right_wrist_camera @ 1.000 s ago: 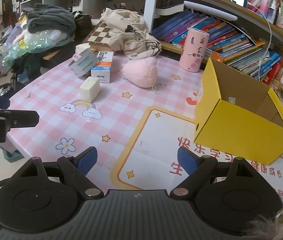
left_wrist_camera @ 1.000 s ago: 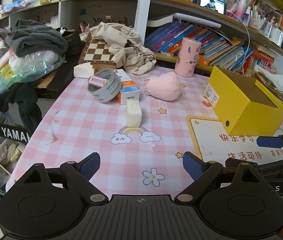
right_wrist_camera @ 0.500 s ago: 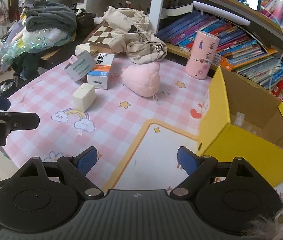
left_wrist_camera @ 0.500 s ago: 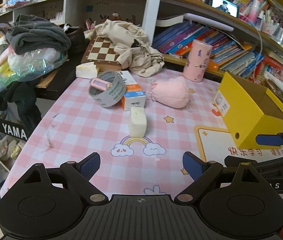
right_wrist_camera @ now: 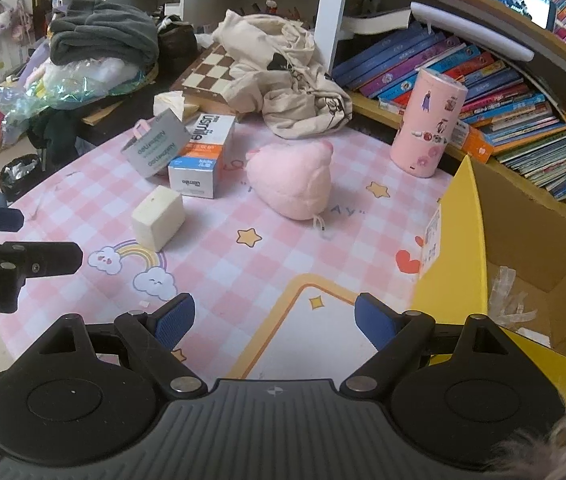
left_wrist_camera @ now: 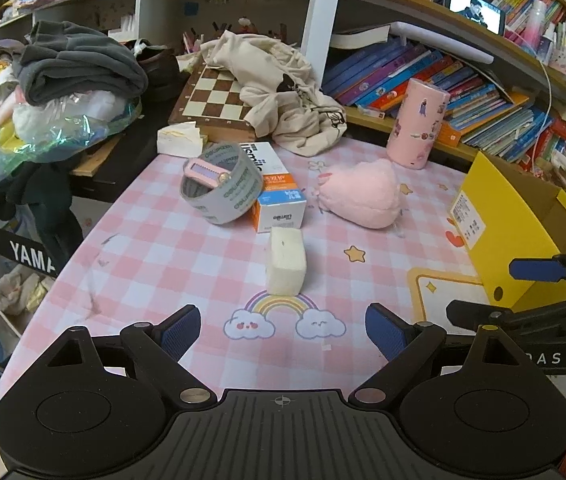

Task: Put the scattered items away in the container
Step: 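Move the open left gripper toward the white block while right gripper approaches the pink plush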

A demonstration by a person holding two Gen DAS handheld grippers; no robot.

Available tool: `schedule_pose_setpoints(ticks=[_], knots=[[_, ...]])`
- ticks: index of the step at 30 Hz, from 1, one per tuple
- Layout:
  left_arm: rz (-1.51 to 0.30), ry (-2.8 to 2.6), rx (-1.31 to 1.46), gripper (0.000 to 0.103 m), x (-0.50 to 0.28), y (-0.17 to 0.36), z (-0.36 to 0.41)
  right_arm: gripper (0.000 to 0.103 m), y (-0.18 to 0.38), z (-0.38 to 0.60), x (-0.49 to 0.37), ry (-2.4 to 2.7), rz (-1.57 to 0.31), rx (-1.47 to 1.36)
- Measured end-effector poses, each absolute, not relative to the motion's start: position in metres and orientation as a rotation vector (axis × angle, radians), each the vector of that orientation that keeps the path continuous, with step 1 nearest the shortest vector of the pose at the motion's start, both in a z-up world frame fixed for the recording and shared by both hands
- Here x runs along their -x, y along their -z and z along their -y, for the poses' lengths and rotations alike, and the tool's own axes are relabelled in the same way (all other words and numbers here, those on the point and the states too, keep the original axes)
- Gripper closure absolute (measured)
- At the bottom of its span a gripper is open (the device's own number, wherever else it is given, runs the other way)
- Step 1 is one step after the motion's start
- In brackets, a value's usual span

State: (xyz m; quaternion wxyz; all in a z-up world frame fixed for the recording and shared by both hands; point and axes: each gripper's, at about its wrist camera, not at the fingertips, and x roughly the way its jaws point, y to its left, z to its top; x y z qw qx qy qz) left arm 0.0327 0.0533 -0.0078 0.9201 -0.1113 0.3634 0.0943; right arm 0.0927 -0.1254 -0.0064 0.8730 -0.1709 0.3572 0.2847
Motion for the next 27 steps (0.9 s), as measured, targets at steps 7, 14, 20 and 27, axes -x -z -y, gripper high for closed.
schedule_pose_setpoints(ticks=[7,14,20,27], knots=[[-0.766,-0.199,0.224,0.012,-0.053,0.013,-0.054,0.016,0.011,0.123,-0.117,-0.592,-0.764,0.337],[-0.789,-0.191,0.216,0.013,-0.076,0.022,-0.052,0.016,0.011,0.113,-0.146,-0.586,-0.773,0.28],[-0.806,-0.196,0.207,0.014,-0.094,0.03,-0.053,0.016,0.014,0.095,-0.172,-0.601,-0.779,0.251],[-0.823,-0.213,0.192,0.014,-0.115,0.039,-0.058,0.016,0.021,0.076,-0.206,-0.588,-0.805,0.225]])
